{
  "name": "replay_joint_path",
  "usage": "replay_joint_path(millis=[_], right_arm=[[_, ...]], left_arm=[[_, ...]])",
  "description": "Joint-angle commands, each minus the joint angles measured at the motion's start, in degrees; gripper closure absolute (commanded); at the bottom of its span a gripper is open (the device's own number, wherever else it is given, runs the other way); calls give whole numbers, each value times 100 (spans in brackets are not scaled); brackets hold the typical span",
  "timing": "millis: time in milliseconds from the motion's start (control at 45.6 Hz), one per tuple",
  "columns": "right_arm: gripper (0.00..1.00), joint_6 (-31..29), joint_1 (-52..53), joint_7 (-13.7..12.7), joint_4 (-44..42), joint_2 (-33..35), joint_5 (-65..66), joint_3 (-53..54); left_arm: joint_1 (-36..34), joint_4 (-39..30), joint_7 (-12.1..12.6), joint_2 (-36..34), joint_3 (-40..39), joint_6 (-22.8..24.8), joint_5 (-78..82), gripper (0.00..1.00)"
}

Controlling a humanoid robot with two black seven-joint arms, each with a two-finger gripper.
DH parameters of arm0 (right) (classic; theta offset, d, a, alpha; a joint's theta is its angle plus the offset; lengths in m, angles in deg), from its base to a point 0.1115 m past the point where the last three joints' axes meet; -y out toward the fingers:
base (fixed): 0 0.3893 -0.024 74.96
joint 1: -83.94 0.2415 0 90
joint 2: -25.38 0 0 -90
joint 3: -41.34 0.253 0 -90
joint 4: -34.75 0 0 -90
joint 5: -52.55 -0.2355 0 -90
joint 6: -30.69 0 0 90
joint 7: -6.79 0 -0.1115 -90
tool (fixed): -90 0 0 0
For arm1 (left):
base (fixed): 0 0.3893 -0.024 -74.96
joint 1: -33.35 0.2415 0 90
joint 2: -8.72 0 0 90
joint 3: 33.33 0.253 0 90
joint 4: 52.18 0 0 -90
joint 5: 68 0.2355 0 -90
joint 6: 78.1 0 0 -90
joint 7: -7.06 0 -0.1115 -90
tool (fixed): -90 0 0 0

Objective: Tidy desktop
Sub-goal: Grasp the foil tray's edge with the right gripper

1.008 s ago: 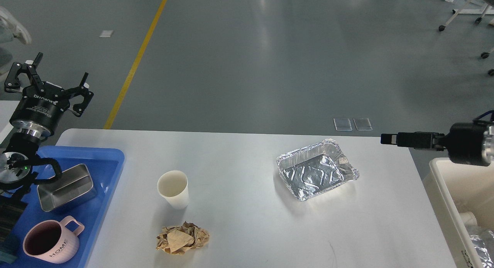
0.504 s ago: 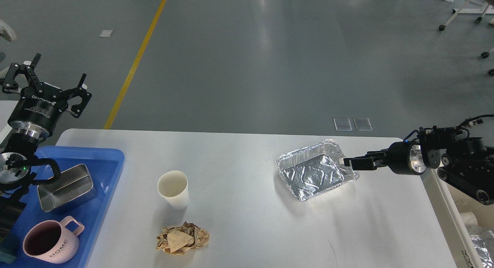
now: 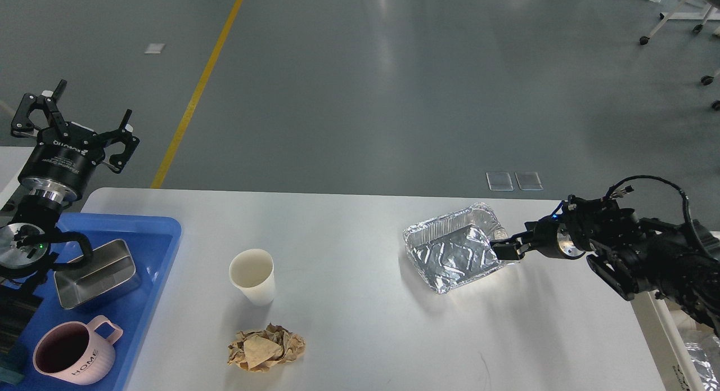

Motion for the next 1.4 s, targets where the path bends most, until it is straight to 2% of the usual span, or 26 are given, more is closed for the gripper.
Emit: replay_joint_path(millis=[0,219,460,592,723,1030,1118,1293,1381], right_arm=[[1,-18,-130,-2,-406,-324,-22,-17],[3,-80,-218,-11,-846,-597,-233,-44],[16,-80,-420,-11,-969,-597,-242,-44],[29,-80,-499,-2,-969,-588,-251,-44],[53,-150,-517,7,-969,-580,-312,-44],[65,-220,-499,24,-943,-650,-769,-44],[76,-220,-473,130,-925,-650,-822,-44],[86,-299,-438,209,-881,-659,-840,-44],[96,-308,-438,235,-881,-659,-840,-44]], left_arm=[[0,0,0,19,6,0,1,2],[0,0,0,37,6,9,10,2],[0,-18,0,45,6,18,19,2],[0,-18,0,45,6,26,19,2],[0,-26,0,63,14,18,19,2],[0,-26,0,45,6,26,19,2],[0,-26,0,37,6,18,19,2],[0,-26,0,28,6,18,19,2],[0,-26,0,37,6,18,19,2]])
